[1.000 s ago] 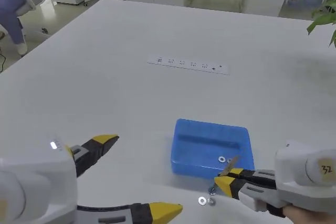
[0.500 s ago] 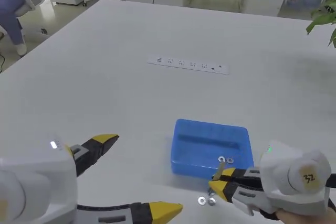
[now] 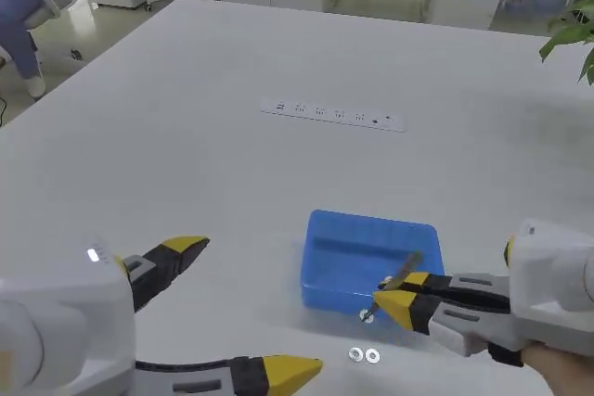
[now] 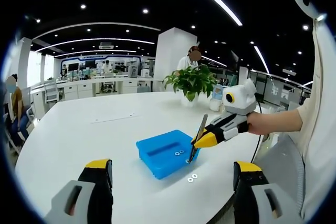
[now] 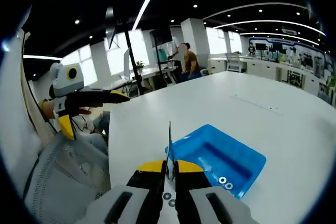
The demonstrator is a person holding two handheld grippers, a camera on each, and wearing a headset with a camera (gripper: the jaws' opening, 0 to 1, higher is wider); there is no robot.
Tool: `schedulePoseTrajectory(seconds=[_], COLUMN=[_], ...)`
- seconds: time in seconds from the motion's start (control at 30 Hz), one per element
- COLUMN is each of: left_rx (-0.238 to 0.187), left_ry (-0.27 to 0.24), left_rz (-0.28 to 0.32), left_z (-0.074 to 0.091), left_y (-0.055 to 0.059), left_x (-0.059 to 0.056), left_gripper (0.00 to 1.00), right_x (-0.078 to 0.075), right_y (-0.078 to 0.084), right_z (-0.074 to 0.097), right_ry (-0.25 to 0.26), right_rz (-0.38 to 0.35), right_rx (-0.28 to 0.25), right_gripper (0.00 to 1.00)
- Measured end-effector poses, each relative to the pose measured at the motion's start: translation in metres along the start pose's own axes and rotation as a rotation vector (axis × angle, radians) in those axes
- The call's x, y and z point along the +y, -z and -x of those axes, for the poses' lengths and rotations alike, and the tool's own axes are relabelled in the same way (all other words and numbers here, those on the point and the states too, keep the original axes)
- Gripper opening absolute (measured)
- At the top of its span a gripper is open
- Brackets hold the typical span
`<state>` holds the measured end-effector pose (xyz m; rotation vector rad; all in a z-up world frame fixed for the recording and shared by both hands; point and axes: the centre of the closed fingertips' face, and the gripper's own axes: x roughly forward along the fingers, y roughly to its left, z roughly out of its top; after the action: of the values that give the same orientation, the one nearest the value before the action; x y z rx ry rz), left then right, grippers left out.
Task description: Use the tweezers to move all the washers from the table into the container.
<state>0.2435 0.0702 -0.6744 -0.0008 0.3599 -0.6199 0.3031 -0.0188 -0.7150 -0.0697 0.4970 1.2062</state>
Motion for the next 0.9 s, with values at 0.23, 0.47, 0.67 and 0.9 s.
schedulePoseTrajectory(seconds=[0.23,0.47,0.67,0.9], left_rx=[0.001,0.003,0.0,0.007], left_ry=[0.003,0.004,0.0,0.003], left_rz=[0.0,-0.003,-0.001,0.001], left_z=[0.0,0.0,0.001,0.001], left_y=[0.0,0.0,0.001,0.003], left_x=[-0.001,-0.001,0.0,0.001], left_gripper=[0.98,0.98,0.98,0.98], right_x=[-0.025,-0.053,-0.063,-0.078], right_y=[-0.029,-0.026,-0.01,0.013], right_z=[0.0,-0.017,-0.03,-0.037], right_ry=[0.068,0.144,0.161,0.197], right_rz=[-0.126,-0.203,-0.208,-0.227], right_rx=[-0.105,-0.086,-0.011,0.065], right_gripper=[0.03,0.03,0.03,0.03])
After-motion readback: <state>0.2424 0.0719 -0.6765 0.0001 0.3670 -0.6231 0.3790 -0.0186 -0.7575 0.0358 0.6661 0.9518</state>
